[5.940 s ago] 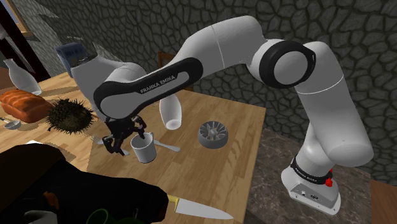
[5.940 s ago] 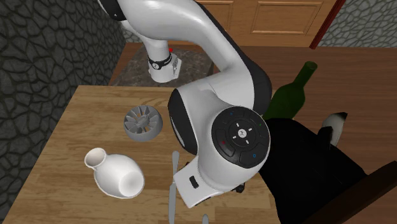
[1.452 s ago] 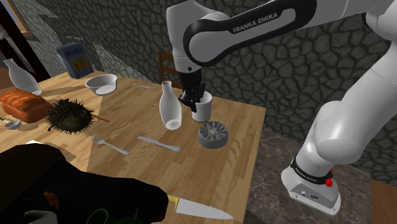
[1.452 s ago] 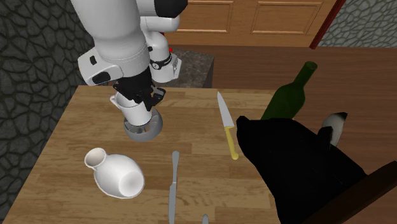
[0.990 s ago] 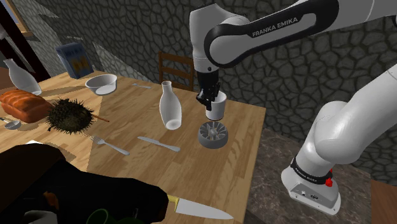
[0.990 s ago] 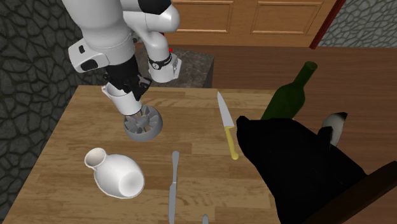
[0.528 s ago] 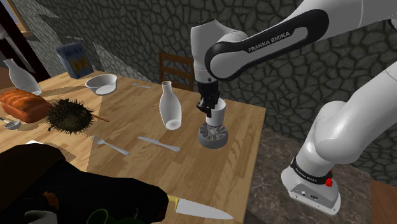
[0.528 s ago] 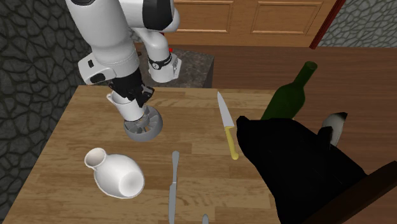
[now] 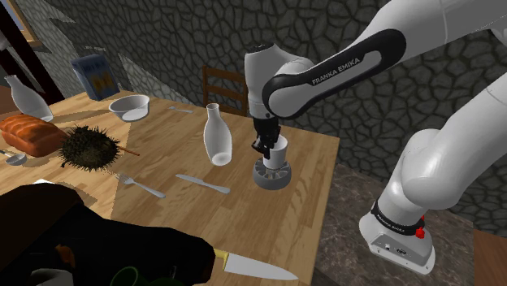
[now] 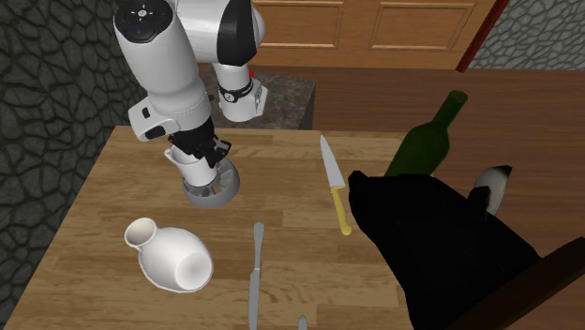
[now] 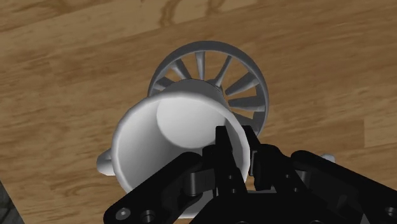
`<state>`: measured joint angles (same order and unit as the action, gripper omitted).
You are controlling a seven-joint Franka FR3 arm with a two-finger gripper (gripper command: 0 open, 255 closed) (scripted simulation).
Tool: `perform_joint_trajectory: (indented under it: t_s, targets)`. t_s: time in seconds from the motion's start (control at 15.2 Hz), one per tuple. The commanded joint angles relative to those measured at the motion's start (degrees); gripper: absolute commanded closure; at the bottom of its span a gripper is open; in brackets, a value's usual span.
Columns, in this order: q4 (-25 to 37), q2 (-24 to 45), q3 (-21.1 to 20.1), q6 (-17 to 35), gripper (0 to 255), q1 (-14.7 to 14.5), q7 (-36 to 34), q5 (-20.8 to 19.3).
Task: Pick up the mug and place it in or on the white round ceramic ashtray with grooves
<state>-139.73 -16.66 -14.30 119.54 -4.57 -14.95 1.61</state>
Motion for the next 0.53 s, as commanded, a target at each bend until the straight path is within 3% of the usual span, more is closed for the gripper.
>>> perform_joint_trajectory:
  t_s: [0.0, 0.4, 0.46]
  targets:
    - [-0.09, 0.27, -0.06, 0.40, 255, 0.00, -0.10, -0.04]
    - [-0.09, 0.27, -0.07, 0.40, 255, 0.01, -0.09, -0.04]
    - [-0.09, 0.27, -0.07, 0.41, 0, 0.00, -0.10, -0.04]
